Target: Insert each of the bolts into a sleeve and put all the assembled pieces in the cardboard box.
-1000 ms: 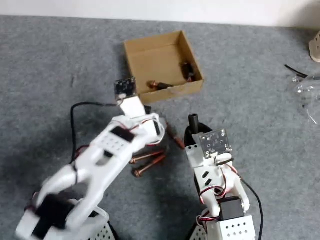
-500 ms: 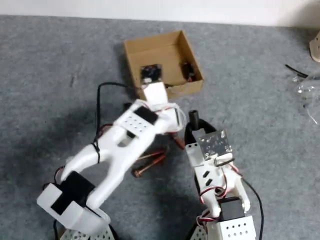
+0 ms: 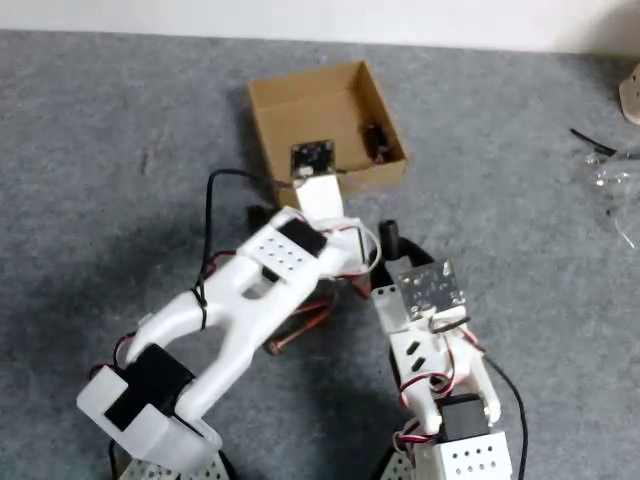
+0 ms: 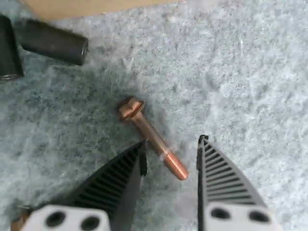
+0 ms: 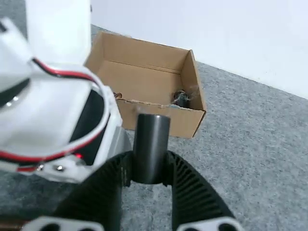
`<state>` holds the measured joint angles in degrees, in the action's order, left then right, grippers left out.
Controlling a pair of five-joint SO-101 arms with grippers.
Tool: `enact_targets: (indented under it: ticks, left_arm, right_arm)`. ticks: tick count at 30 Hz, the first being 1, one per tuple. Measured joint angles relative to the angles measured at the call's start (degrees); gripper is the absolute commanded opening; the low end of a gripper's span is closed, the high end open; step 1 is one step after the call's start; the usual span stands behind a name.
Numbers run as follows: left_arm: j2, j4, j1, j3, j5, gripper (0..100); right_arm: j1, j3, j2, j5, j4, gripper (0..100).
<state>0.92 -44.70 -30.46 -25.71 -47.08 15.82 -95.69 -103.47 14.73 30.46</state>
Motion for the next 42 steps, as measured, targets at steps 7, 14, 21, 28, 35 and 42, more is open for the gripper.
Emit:
enact_targets:
  ticks: [7,14,21,28,35,42]
  left_arm:
    - [4.7,-3.0,1.1,0.0,0.0,17]
    - [7.7,-3.0,1.0,2.2,-2.2,17]
    - [13.3,-3.0,1.0,7.4,-5.4,17]
    - [18.8,-10.5,1.6,15.2,-7.6,16]
    - [19.8,-20.4,1.6,20.7,-7.6,0]
    - [19.8,-21.5,1.4,20.9,-7.6,1]
  right_arm:
    - [-2.3,0.0,0.0,0.0,0.0,0.4]
    - [-2.5,0.0,0.0,0.0,0.0,0.4]
    - [-2.5,0.0,0.0,0.0,0.0,0.4]
    - [-2.5,0.0,0.0,0.0,-0.1,0.4]
    - [-2.5,0.0,0.0,0.0,-0.1,0.4]
    - [-2.5,0.0,0.0,0.0,-0.1,0.4]
